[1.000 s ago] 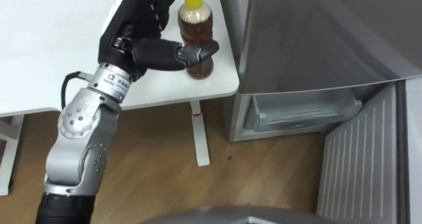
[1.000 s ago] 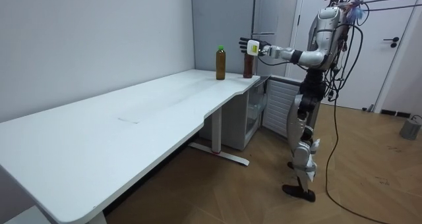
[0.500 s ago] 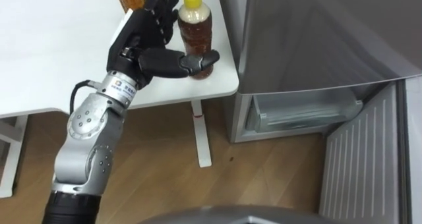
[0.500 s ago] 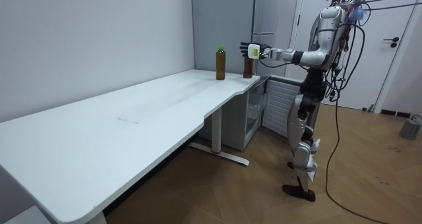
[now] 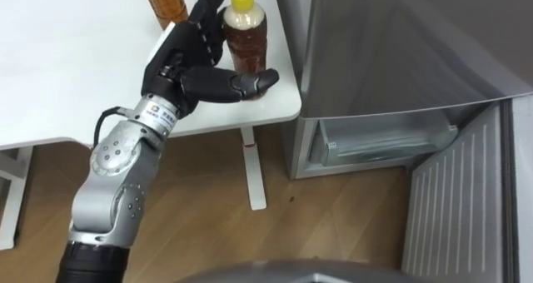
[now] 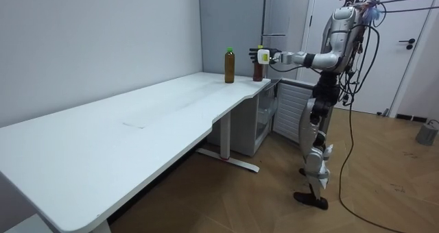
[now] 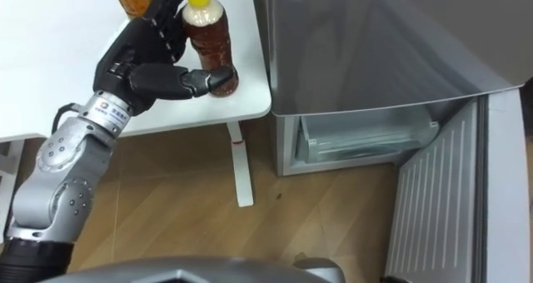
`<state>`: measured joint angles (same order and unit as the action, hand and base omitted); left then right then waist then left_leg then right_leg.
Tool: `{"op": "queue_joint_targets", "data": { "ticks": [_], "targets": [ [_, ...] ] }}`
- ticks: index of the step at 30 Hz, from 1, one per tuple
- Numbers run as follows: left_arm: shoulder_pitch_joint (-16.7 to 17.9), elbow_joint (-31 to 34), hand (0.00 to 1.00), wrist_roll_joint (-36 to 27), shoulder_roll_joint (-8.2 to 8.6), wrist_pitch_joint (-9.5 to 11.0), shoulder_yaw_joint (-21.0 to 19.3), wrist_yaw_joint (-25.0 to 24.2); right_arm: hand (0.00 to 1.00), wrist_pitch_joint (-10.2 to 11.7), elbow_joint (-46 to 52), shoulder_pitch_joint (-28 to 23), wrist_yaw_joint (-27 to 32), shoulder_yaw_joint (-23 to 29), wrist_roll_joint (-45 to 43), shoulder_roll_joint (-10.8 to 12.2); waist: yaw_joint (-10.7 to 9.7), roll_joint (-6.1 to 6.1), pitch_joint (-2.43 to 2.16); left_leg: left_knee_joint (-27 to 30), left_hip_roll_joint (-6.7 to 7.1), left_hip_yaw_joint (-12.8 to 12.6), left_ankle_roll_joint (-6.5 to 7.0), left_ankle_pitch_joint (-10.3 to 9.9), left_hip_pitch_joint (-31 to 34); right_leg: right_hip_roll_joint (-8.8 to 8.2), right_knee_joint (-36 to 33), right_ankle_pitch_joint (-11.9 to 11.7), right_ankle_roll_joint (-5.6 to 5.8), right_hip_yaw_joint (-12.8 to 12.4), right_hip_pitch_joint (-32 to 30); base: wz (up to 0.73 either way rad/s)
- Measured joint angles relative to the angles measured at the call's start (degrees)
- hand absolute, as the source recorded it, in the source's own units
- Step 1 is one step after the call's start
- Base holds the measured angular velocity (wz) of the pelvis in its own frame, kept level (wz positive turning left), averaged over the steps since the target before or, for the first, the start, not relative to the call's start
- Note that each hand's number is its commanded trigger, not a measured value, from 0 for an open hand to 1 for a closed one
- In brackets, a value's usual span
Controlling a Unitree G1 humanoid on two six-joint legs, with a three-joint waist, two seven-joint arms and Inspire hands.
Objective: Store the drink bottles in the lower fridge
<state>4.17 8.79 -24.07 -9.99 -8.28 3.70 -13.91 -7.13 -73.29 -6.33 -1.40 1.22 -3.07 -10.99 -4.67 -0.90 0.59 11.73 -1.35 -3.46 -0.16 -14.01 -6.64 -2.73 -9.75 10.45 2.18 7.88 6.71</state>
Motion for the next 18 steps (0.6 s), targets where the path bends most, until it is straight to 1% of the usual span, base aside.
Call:
{"op": "queue_joint_targets", "data": {
  "ticks": [4,7,10,15,18],
  "targets": [
    [-1.8,-3.7,0.00,0.0,-0.06,-0.3,0.0,1.4,0.00,-0.6,0.3,0.0,-0.1,0.0,-3.5,0.1,-0.5,-0.04,-0.01,0.0,0.01,-0.2,0.00,0.0,0.0,0.06,-0.1,0.2,-0.02,-0.5,0.3,0.00],
    [-2.7,-4.0,0.00,0.0,-0.27,-0.4,-0.4,2.4,0.00,-1.2,0.3,0.0,0.0,0.0,-5.7,0.3,-1.3,-0.22,0.02,-0.1,0.01,-0.2,0.00,0.0,0.0,0.13,0.0,0.2,-0.02,-0.8,0.2,-0.01],
    [-4.2,-4.2,0.00,0.0,-0.29,-0.4,-0.5,3.2,0.00,-1.7,0.3,-0.1,0.0,0.0,-6.8,0.3,-1.4,-0.42,0.01,-0.2,0.00,-0.6,0.00,0.0,-0.1,0.18,0.0,0.2,-0.02,-1.4,0.0,-0.07],
    [-5.3,-4.4,0.00,-0.1,-0.36,-0.4,-1.3,4.4,0.00,-1.7,0.3,-0.1,0.0,0.0,-7.0,0.3,-1.5,-0.40,0.02,-0.3,0.00,-1.2,0.00,0.0,-0.1,0.21,0.0,0.2,-0.02,-2.1,-0.3,-0.09],
    [-6.1,-5.6,0.00,-0.1,-0.41,-0.4,-1.7,4.7,0.00,-1.7,0.3,-0.3,0.0,0.0,-8.8,0.3,-1.5,-0.31,0.08,-0.3,0.00,-1.2,0.00,0.0,-0.3,0.24,0.0,0.2,-0.02,-2.4,-0.3,-0.04]
  ]
}}
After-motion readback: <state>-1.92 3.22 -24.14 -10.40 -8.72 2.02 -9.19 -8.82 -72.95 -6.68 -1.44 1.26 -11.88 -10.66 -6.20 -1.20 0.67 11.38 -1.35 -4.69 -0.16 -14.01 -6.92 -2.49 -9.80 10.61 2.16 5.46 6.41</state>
